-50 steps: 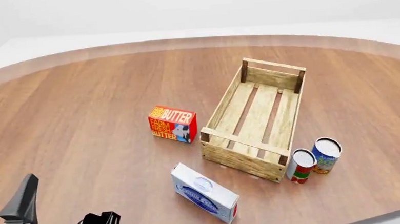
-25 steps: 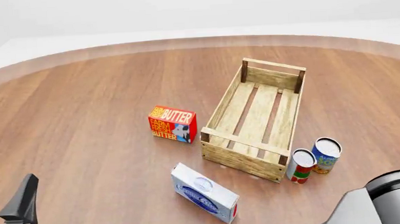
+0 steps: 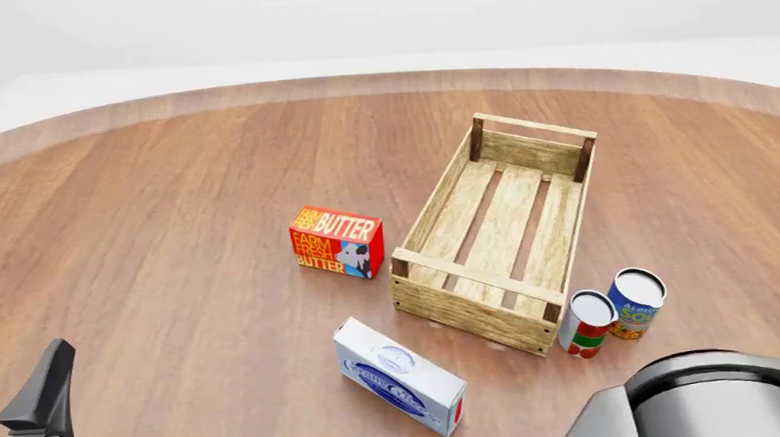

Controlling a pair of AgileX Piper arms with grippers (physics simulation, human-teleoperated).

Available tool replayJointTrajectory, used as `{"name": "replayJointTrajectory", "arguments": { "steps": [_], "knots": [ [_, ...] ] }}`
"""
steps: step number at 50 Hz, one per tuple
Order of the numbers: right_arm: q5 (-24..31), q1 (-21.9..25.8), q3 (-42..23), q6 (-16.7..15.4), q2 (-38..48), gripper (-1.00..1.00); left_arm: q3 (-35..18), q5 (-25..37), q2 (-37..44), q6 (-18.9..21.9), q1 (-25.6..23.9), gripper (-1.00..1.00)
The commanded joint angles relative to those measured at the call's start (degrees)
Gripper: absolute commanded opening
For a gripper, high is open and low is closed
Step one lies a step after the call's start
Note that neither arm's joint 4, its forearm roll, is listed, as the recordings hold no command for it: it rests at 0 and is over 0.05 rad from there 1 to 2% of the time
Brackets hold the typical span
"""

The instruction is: Pick up the ketchup, and put it in the wooden tray.

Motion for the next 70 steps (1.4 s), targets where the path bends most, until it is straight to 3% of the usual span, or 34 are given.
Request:
{"name": "replayJointTrajectory", "arguments": {
  "steps": [1,35,36,70],
  "knots": [
    [-0.45,-0.13,-1.07,0.21,2.17,1.0,0.0,0.0,0.0,0.0,0.0,1.0],
    [0.99,-0.04,-5.74,-1.18,5.92,1.0,0.0,0.0,0.0,0.0,0.0,1.0],
    [0.86,-0.17,-5.62,-1.51,5.93,-1.0,0.0,0.0,0.0,0.0,0.0,1.0],
    [-3.46,-2.32,7.57,-2.45,-4.94,-1.0,0.0,0.0,0.0,0.0,0.0,1.0]
  ]
}}
